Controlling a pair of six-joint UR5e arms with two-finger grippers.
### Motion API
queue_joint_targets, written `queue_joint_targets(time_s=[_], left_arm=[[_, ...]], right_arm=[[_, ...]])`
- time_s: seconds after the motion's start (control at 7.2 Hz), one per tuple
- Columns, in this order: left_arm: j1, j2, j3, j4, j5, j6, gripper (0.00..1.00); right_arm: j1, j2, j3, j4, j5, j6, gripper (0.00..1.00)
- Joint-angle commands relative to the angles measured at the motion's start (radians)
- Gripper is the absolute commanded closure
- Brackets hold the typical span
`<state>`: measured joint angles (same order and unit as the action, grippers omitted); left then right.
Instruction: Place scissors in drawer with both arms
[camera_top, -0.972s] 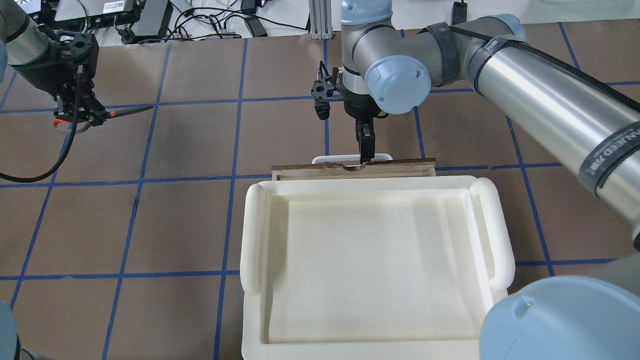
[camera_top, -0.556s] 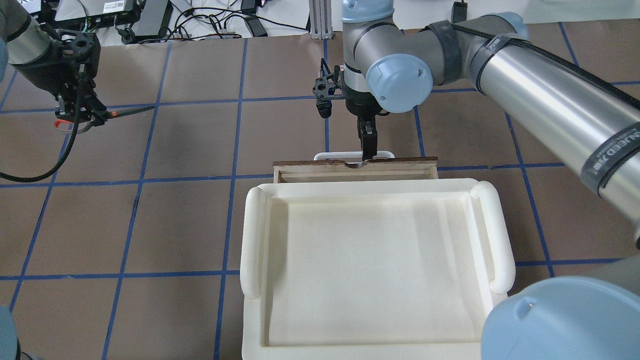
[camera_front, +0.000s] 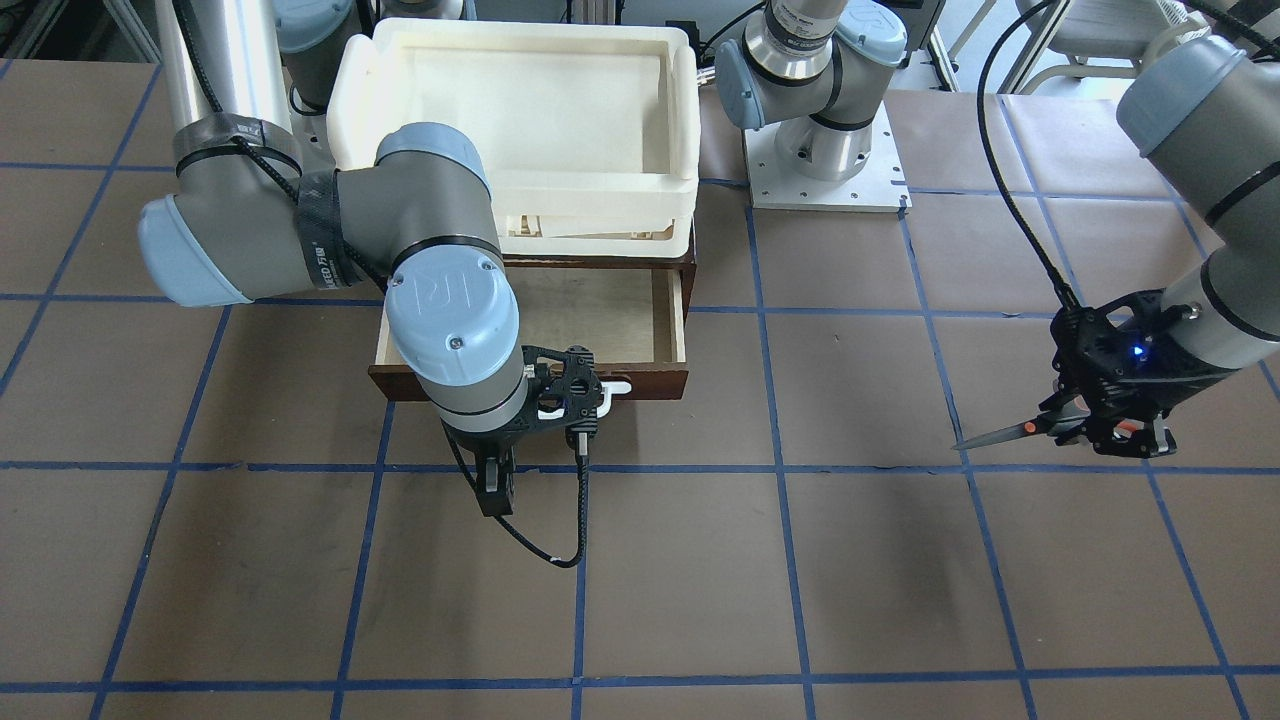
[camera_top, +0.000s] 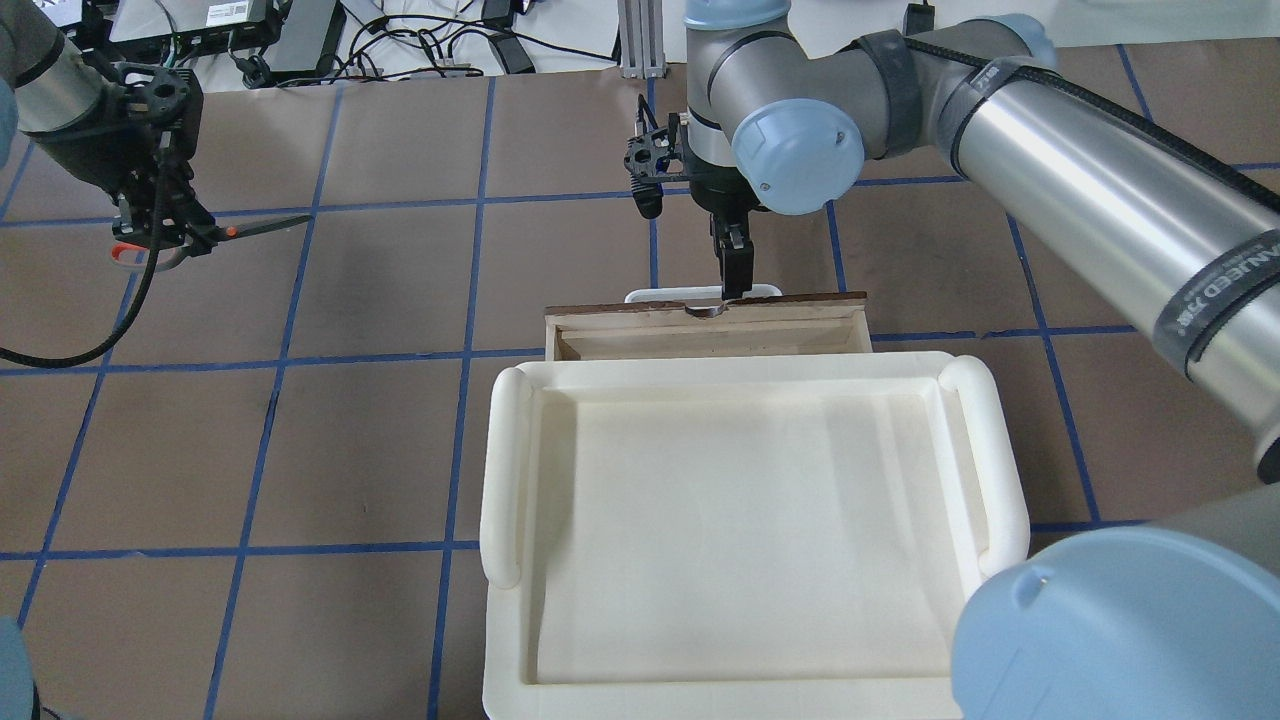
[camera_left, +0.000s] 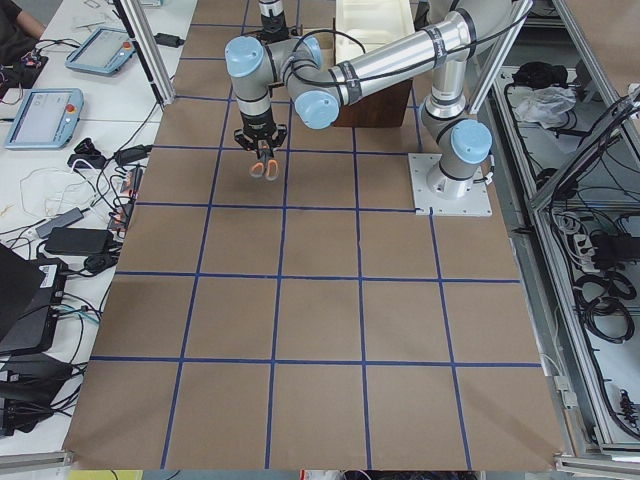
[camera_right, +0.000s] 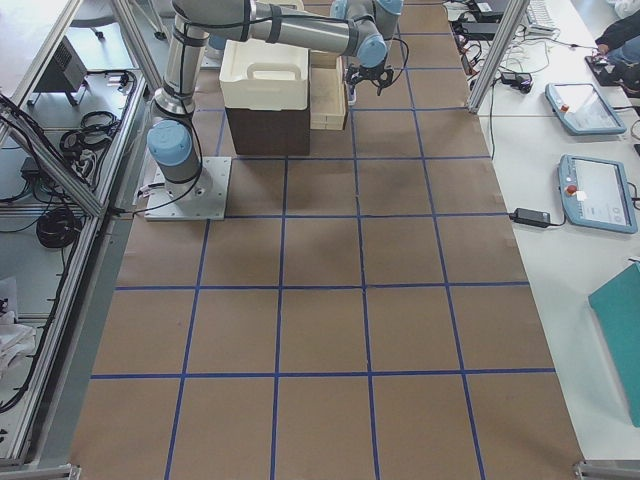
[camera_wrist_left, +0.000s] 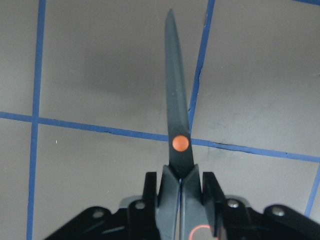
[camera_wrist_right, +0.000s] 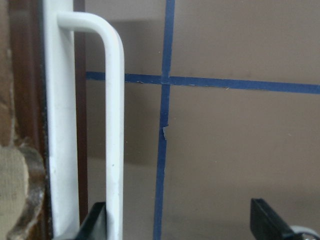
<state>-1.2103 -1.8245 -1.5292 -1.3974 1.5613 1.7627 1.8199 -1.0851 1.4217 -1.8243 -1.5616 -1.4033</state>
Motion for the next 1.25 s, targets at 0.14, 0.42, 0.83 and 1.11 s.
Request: queue_joint_targets(time_s=[0.14, 0.42, 0.83, 1.11], left_arm=[[0.0, 0.005, -0.011, 0.0, -0.003, -0.003, 1.0], [0.0, 0.016, -0.025, 0.0, -0.004, -0.003, 1.0], [0.0, 0.021, -0.025, 0.0, -0.004, -0.003, 1.0], [0.0, 0.025, -0.037, 0.0, -0.007, -0.003, 1.0]], right_arm=[[-0.002, 0.005, -0.015, -0.023, 0.001, -0.012, 0.0], [-0.002, 0.024, -0.044, -0.027, 0.0, -0.017, 0.0], [-0.033, 0.007, -0.061, -0.035, 0.005, -0.042, 0.0], [-0.047, -0.015, -0.078, -0.029, 0.012, -0.042, 0.0]])
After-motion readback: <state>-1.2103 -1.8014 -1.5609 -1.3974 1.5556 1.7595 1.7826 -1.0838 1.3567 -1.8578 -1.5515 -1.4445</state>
